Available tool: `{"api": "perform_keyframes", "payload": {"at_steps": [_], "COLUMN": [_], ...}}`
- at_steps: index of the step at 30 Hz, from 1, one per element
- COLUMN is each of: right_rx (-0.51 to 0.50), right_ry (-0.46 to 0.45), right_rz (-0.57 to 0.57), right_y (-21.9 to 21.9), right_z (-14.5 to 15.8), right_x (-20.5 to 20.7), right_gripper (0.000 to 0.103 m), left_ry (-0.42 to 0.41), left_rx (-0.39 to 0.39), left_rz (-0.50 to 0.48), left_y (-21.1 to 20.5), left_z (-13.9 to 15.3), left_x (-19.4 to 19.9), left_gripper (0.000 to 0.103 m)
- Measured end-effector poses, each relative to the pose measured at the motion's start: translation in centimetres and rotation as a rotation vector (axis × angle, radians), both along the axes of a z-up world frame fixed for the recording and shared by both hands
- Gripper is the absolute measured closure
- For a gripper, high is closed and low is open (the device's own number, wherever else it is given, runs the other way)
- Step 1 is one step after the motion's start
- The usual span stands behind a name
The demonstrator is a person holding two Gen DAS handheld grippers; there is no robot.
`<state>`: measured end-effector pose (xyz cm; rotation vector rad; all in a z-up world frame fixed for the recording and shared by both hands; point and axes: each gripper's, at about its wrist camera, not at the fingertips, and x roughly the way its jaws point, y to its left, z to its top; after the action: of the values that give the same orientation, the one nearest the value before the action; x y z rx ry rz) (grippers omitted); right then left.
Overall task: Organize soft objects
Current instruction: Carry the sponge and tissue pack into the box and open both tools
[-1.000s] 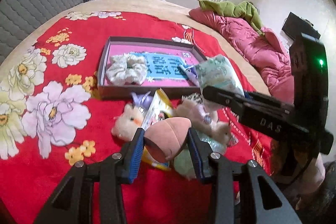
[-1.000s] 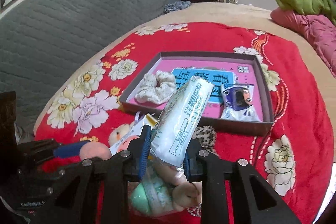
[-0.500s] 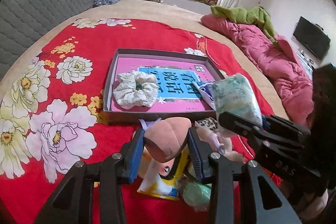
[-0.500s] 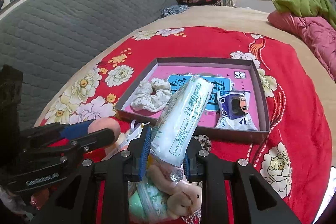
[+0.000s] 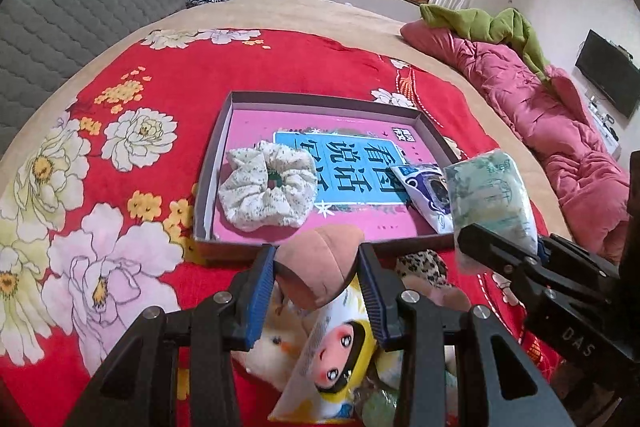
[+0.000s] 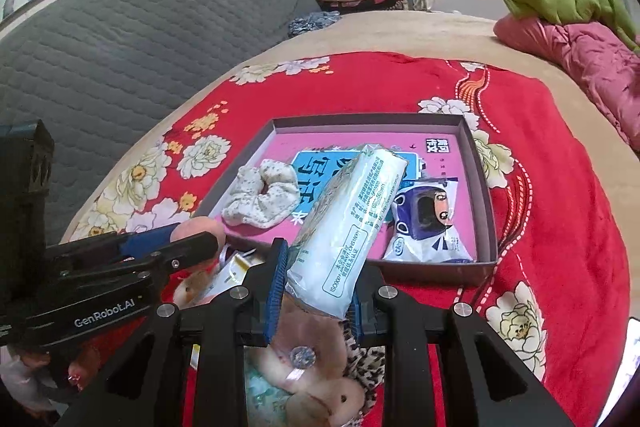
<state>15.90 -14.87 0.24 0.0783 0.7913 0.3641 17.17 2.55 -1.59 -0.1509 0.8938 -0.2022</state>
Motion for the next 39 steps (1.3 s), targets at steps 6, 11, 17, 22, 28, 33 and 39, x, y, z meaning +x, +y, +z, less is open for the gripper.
{"api": "perform_keyframes", "payload": {"at_steps": [6,11,17,22,28,33,39], "right_rx": [-0.006,-0.011,-0.029,-0.017,-0.019,-0.029,-0.066], "right_ry": [-0.002,0.009,0.021,0.071,0.134,0.165,0.177], "right_rz": [-0.018,-0.027,-0.023,-0.013,-0.007,-0.025,-0.042], "right_y": [-0.4,-0.9,-1.0,-0.9,-0.4,-0.6,-1.2], "right_z": [-0.1,-0.4,-0.5,-1.4,-3.3,-4.2,-4.7], "right_x": [1.0,2.1,3.8,5.6,7.0,7.4,7.4], "right_gripper": [0.076,0.076,0.076,0.076,0.076,0.075,0.073], "left_ry": [0.015,0.013,0.029,0.029,0.061,0.081,0.098], "left_rx": [0.014,0.034,0.04,0.049,0.046,0.069,0.085], "left_rz": [0.008,0.008,0.022,0.028,0.061,0.062,0.052], "left_y": [-0.2,-0.3,-0.2,-0.1,0.8,0.8,0.7], "left_z": [-0.6,-0.9,-1.5,-1.6,-2.6,-3.6,-4.1], "left_x": [1.6,2.7,4.1,5.4,7.3,8.2,8.4], "left_gripper": [0.062,0.062,0.062,0.062,0.062,0.061,0.061]}}
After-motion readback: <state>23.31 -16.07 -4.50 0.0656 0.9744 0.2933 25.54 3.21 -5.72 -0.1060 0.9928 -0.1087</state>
